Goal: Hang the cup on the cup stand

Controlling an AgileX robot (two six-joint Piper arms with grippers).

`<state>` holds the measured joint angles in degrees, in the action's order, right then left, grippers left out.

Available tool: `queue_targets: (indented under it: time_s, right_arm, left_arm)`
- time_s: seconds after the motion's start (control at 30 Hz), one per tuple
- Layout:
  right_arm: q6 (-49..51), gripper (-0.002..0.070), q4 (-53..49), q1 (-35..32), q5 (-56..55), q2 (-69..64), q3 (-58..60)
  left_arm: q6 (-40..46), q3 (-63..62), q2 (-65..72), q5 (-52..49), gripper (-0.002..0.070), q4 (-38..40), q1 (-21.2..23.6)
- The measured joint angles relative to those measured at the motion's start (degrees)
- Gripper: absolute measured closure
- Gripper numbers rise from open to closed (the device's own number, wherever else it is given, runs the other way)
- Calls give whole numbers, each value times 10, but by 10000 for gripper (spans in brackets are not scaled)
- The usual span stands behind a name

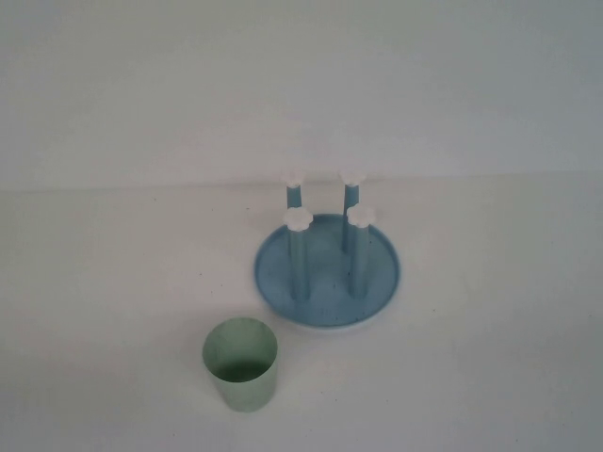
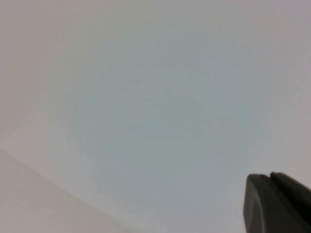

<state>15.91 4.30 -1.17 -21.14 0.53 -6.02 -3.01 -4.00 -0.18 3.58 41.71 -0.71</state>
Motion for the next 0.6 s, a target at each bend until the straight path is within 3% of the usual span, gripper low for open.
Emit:
queue_targets:
  time_s: [0.17,0.33,0.5,0.6]
  right_arm:
    - [0,678,-12,0,20,1,-112]
    - [3,678,-14,0,113,-7,-233]
    - [17,678,-11,0,325,-91,-343]
    - [-7,678,-10,1,424,-145,-367]
  left_arm:
    - [56,-106,0,-49,674,-46,0]
    - [151,-210,6,-141,679,-62,0]
    - [274,-270,79,-287,679,-66,-2]
    - [287,-271,90,-293,679,-66,-10]
